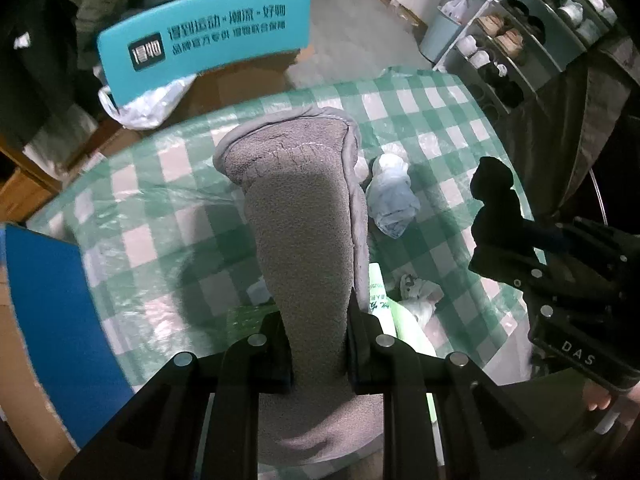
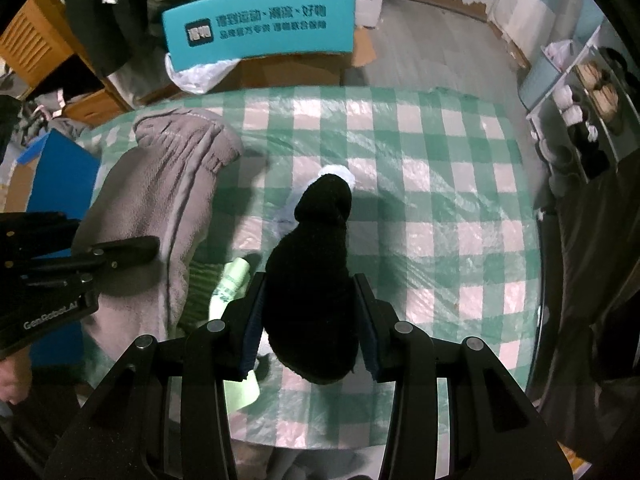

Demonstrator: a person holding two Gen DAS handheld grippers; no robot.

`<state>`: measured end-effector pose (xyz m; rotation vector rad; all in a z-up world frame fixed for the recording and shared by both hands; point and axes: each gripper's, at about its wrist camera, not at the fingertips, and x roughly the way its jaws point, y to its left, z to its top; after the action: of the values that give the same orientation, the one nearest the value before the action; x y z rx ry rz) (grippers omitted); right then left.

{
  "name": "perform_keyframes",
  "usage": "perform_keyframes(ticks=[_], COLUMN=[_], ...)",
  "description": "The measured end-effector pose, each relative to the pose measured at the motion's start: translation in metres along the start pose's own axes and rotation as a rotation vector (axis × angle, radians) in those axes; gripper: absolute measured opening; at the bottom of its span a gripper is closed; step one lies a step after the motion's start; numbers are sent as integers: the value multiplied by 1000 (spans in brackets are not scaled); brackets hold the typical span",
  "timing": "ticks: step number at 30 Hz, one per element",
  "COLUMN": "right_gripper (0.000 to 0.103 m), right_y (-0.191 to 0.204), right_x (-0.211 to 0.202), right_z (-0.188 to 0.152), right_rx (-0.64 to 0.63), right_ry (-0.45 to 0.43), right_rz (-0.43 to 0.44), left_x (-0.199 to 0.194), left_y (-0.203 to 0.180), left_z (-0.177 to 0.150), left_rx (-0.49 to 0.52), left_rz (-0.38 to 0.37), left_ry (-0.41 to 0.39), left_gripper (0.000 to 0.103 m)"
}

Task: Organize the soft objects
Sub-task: 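Lift the grey fleece item with the left tool and carry it over the box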

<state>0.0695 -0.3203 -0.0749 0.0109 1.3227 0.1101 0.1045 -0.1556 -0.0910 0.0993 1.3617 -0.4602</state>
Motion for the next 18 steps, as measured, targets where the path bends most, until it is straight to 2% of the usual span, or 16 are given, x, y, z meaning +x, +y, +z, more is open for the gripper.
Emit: perform_keyframes(ticks=[7, 18], right_gripper=[41, 41], right_y=[12, 34], right_x=[-17, -47], right_z=[-2, -3], right_rx=[-37, -105], right_ry=[-40, -108], right_rz=[3, 10], left_x=[-22, -63], left_y=[1, 7], left_z=[-10, -30], left_rx=[26, 51], left_rz=[61, 105], left_ry=[-44, -117], left_gripper=[19, 19])
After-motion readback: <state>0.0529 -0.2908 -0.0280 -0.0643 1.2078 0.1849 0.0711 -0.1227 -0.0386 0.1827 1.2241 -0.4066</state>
